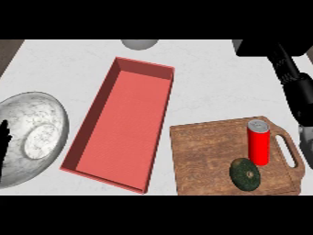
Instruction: Pick the squash from the cutting board and place it in the cardboard box
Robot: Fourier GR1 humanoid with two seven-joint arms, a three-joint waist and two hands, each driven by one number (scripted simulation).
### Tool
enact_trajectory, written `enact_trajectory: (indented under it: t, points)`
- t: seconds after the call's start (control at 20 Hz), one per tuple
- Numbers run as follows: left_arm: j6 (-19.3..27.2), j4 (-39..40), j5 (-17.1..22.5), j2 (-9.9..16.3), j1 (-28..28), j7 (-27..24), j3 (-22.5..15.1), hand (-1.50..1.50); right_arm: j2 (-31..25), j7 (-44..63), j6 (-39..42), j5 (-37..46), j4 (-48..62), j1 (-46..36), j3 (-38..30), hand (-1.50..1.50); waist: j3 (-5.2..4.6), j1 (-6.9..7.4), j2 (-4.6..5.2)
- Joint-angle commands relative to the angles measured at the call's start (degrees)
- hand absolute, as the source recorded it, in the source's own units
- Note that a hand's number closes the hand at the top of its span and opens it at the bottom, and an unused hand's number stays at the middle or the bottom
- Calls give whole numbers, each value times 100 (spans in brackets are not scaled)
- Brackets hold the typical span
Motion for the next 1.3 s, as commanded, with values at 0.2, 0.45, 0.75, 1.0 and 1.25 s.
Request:
enact_trajectory:
  t: [0.2, 0.45, 0.75, 1.0, 1.25]
  points:
    - [217, -137, -530, 347, -652, 227, 83, 0, 504, -493, 391, -1062, -961, 1964, -267, -150, -68, -378, 72]
    - [79, -348, -508, 405, -516, 299, -23, 0, -708, -1282, -340, 2066, -531, 2770, 932, -150, -66, -394, 76]
    - [80, -94, -720, 115, -845, 383, -208, 0, 40, -4171, 645, 203, 114, 3883, 101, -150, -63, -238, 99]
    - [-165, -340, -709, 310, -610, 357, -14, 0, -776, -4235, 420, 858, 169, 3717, -460, -150, -80, -66, 82]
    - [-118, -95, -797, 143, -994, 479, -67, 0, -1806, -3148, 437, 1820, -65, 3544, -260, -150, -94, -72, 103]
